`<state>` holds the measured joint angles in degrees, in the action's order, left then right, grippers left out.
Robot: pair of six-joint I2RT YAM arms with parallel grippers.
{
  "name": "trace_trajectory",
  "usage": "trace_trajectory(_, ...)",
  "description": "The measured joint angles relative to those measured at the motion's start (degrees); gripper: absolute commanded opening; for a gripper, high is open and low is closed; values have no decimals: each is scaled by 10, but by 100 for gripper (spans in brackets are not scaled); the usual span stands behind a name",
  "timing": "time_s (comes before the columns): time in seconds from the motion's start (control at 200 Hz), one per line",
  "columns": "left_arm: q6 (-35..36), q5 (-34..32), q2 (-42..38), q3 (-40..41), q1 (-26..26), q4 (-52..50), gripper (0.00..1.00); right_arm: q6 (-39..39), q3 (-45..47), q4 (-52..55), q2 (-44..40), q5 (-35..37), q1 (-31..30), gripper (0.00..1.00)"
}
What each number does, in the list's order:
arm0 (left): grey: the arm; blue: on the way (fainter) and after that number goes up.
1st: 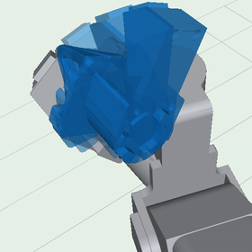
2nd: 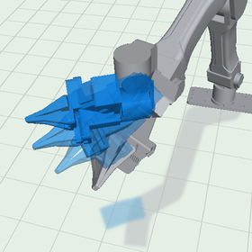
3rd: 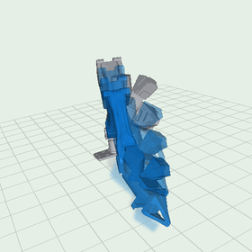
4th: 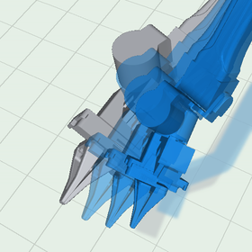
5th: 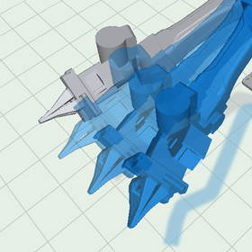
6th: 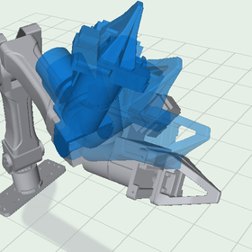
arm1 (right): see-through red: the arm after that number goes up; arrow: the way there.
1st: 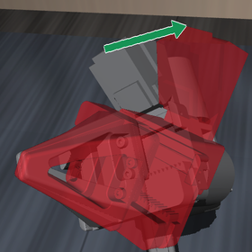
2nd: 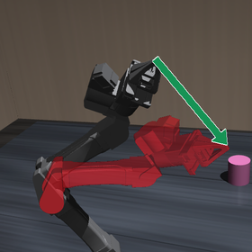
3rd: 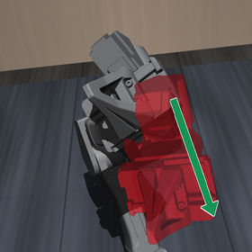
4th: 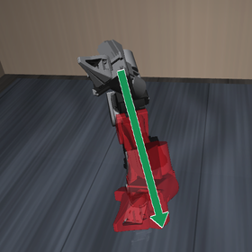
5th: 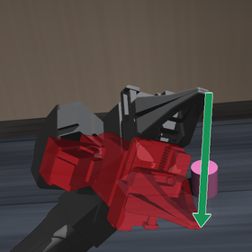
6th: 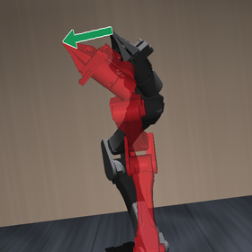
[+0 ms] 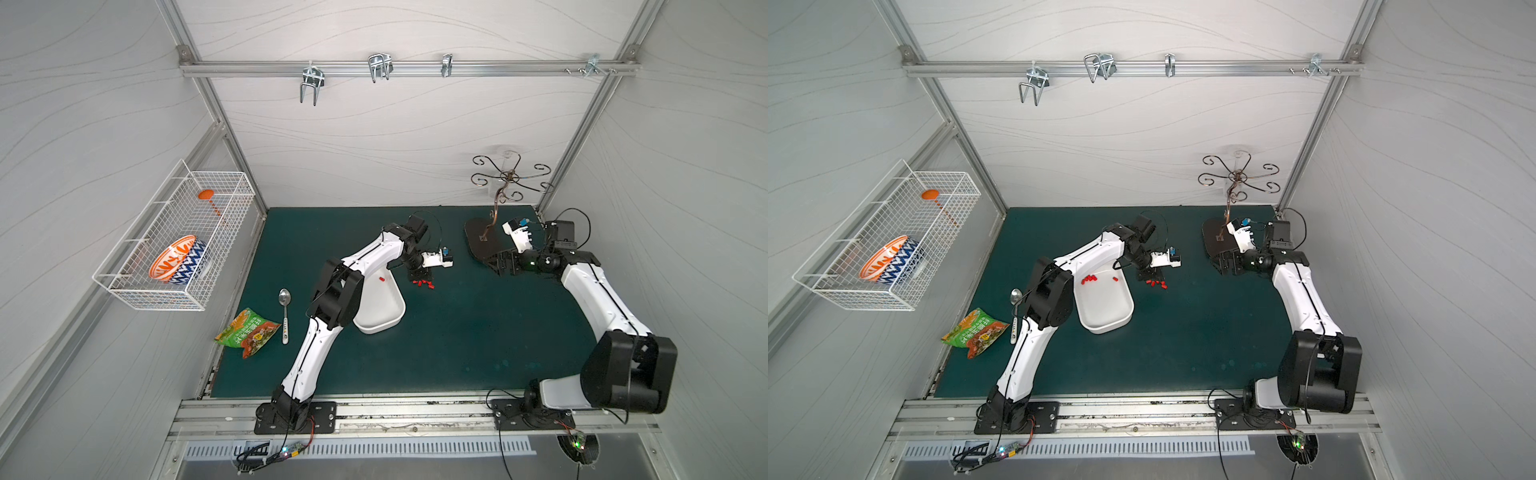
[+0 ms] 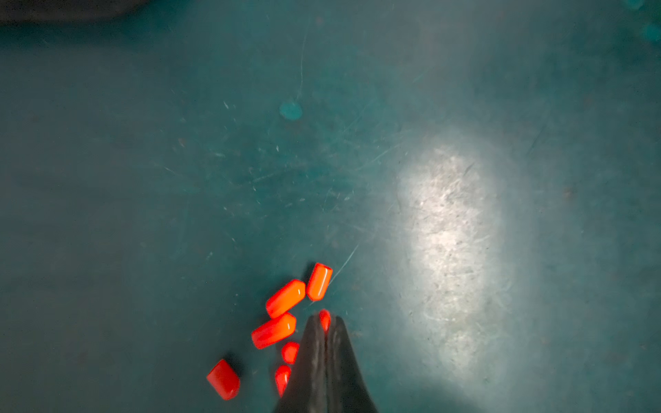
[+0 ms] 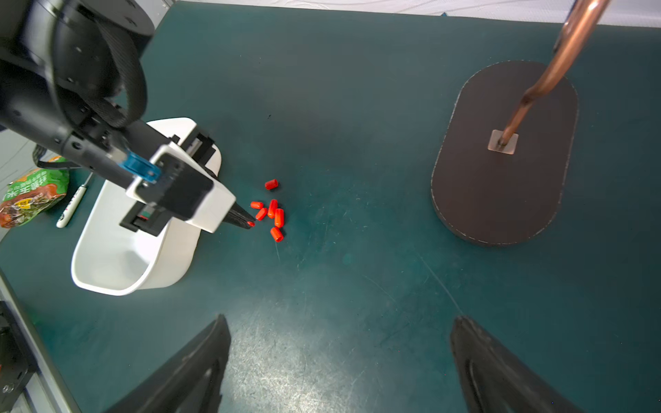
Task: Take the screw protection sleeves out of the storage box
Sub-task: Place the screw protection sleeve at the center of the board, then pick up the screw protection sleeve from the storage box.
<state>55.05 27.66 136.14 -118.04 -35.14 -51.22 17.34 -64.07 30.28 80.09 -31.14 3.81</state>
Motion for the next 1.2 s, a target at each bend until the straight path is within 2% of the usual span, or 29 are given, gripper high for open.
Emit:
trace_trajectory(0.31,21,-34,16,0,-14,-30,30,0,0,0,-1,-2,14,99)
trace_trajectory(0.55,14,-47,6,6,-15,-19,35,0,0,0,-1,-13,14,99)
trace_trajectory(0.695,8,-48,-40,26,-13,-21,37,1,0,0,-1,-19,15,99)
trace_trajectory(0.886,-9,-29,-169,120,7,-19,40,3,0,1,-1,-52,14,99)
trace_trajectory(1.016,-5,-28,-268,231,56,-7,42,23,0,4,-1,-87,-6,99)
trace_trajectory(1.081,6,-30,-294,276,89,2,43,38,0,9,-1,-99,-40,99)
trace_trajectory(1.201,47,-38,-309,332,150,23,45,57,0,11,1,-120,-141,99)
